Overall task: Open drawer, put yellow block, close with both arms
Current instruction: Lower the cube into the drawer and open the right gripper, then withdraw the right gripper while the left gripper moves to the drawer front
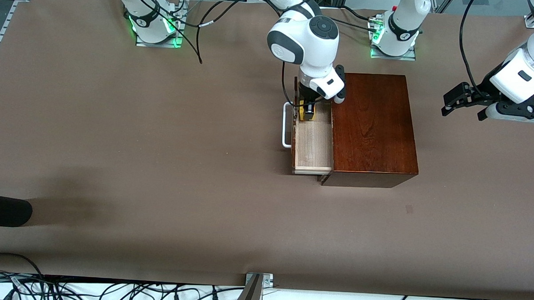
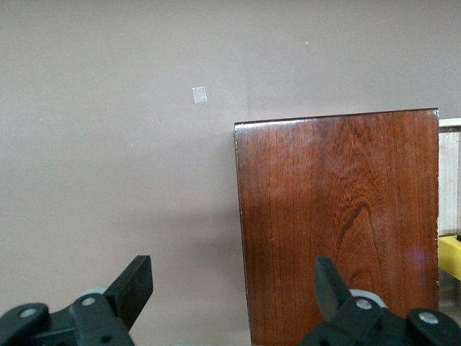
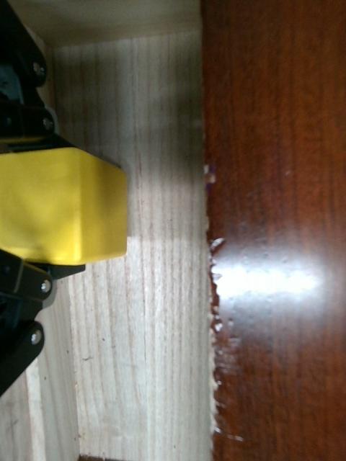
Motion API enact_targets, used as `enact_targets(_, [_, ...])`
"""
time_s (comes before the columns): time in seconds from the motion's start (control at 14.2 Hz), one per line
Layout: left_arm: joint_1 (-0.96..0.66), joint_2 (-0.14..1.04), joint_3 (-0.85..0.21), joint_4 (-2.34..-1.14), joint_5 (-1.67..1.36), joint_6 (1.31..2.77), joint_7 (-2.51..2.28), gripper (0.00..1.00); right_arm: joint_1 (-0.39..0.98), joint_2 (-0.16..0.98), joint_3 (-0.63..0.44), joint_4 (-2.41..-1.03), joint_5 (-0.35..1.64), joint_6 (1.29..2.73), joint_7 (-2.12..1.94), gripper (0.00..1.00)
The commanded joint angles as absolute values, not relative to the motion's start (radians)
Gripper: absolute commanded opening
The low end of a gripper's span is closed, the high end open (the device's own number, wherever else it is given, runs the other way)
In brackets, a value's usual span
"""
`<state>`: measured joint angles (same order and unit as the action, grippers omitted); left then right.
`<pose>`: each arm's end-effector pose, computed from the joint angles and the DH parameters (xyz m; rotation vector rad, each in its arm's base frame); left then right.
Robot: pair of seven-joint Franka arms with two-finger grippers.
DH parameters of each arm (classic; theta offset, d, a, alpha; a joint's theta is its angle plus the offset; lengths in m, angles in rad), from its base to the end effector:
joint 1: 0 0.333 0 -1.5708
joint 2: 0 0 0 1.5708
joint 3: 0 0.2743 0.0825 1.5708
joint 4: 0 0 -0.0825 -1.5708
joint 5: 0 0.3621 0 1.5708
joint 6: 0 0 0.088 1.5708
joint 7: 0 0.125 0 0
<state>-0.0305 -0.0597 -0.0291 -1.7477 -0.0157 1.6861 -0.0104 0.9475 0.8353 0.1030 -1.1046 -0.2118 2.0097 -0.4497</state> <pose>0.5220 -0.0332 0.5262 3.1269 -0.0740 -0.0038 0.3912 0.6087 0.2860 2.1786 2.1267 0.1607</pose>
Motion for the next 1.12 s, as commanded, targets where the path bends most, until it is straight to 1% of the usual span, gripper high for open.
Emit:
enact_targets(0.0, [-0.037, -0.044, -0.026, -1.715, -0.023, 1.671, 0.005, 1.0, 0.942, 0.859, 0.109, -1.097, -0.227, 2.006, -0.465, 0.0])
enact_targets(0.14, [-0.037, -0.043, -0.026, -1.715, -0.023, 1.671, 0.005, 1.0, 0.94, 0.854, 0.107, -1.092, -0.227, 2.0, -0.466, 0.0])
enact_targets(0.21, [-0.037, -0.043, -0.026, -1.715, -0.023, 1.671, 0.006, 1.0, 0.94, 0.854, 0.107, -1.089, -0.229, 2.006, -0.468, 0.1])
enact_targets(0.28, [-0.037, -0.043, -0.026, -1.715, -0.023, 1.671, 0.005, 1.0, 0.939, 0.854, 0.106, -1.086, -0.227, 2.013, -0.469, 0.99])
enact_targets(0.49, [-0.037, -0.043, -0.026, -1.715, -0.023, 1.671, 0.006, 1.0, 0.937, 0.827, 0.101, -1.081, -0.222, 1.999, -0.465, 1.0])
enact_targets(0.63, [-0.037, -0.043, -0.026, -1.715, -0.023, 1.671, 0.006, 1.0, 0.907, 0.763, 0.106, -1.081, -0.212, 1.962, -0.465, 1.0])
enact_targets(0.77, [-0.037, -0.043, -0.026, -1.715, -0.023, 1.671, 0.008, 1.0, 0.833, 0.668, 0.114, -1.081, -0.137, 1.902, -0.466, 1.0])
enact_targets(0.91, [-0.029, -0.041, -0.026, -1.715, -0.029, 1.671, 0.035, 1.0, 0.769, 0.597, 0.103, -1.081, -0.123, 1.855, -0.462, 1.0])
enact_targets(1.05, [-0.029, -0.041, -0.026, -1.713, -0.028, 1.672, 0.043, 1.0, 0.657, 0.537, 0.104, -1.081, -0.112, 1.848, -0.456, 1.0])
